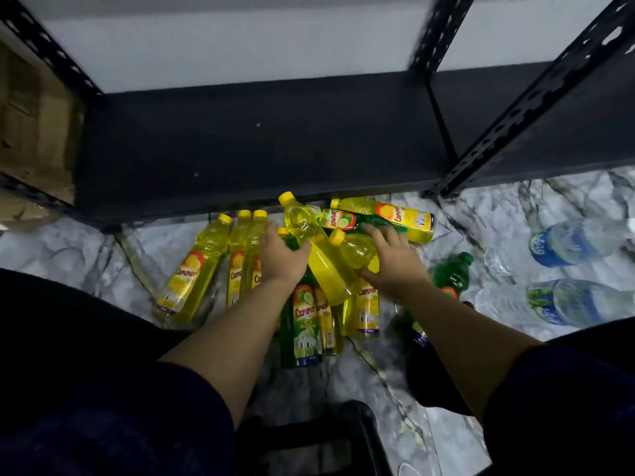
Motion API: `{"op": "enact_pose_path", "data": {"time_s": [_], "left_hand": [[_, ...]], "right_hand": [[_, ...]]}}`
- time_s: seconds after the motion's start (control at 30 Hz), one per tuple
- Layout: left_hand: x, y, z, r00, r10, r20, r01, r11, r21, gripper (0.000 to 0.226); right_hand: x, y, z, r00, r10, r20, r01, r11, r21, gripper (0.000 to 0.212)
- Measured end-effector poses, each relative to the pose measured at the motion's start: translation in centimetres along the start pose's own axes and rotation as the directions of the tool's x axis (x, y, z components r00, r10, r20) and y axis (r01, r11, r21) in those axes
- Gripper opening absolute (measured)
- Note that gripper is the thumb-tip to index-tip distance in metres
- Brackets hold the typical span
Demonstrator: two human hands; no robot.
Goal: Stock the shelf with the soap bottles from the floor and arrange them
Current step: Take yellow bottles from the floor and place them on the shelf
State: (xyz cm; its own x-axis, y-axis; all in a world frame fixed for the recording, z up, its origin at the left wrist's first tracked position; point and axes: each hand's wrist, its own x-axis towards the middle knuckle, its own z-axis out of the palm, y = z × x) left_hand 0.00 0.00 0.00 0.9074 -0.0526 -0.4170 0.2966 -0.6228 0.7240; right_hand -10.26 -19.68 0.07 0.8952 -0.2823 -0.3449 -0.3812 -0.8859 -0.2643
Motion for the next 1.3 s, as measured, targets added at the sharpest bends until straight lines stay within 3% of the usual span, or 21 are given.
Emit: {"op": "enact_pose_path", "data": {"time_s": [0.23, 0.43, 0.63, 0.83, 0.97, 1.13, 1.3], "left_hand": [[3.6, 1.2, 3.7, 1.0, -0.004, -0.03, 0.003, 0.999, -0.052, 0.088], [5.1, 2.1, 5.1, 0.992, -0.088, -0.086, 0.098, 0.988, 0.119, 0.102], [5.1, 2.8, 5.0, 0.986, -0.145, -0.088, 0.149, 0.988, 0.041, 0.102], [1.7, 3.7, 3.9, 0.996, -0.016, -0.084, 0.001, 0.984, -0.179, 0.112], [-1.8, 5.1, 2.1, 0.982, 0.174, -0.07, -0.183, 0.97, -0.157, 0.109], [-6.3, 7.6, -1.3, 0.922, 0.378, -0.082, -0.387, 0.908, -0.161, 0.109], [-10.5, 10.8, -6.2, 0.807, 0.574, -0.142, -0.591, 0.789, -0.168, 0.109]], "right_hand": [[3.0, 0.2, 2.2, 0.993, -0.097, 0.066, 0.101, 0.992, -0.069, 0.094], [3.7, 1.2, 2.8, 0.988, -0.127, 0.085, 0.138, 0.982, -0.133, 0.102], [3.0, 0.9, 2.8, 0.989, -0.122, 0.08, 0.133, 0.98, -0.148, 0.095], [0.9, 1.6, 0.7, 0.994, -0.101, 0.032, 0.1, 0.994, 0.044, 0.094], [-1.6, 1.7, -1.6, 0.994, -0.022, -0.107, 0.043, 0.98, 0.194, 0.096], [-4.8, 0.1, -5.3, 0.953, 0.018, -0.302, 0.081, 0.946, 0.313, 0.096], [-8.4, -2.9, -11.3, 0.878, 0.019, -0.478, 0.21, 0.882, 0.422, 0.107]]}}
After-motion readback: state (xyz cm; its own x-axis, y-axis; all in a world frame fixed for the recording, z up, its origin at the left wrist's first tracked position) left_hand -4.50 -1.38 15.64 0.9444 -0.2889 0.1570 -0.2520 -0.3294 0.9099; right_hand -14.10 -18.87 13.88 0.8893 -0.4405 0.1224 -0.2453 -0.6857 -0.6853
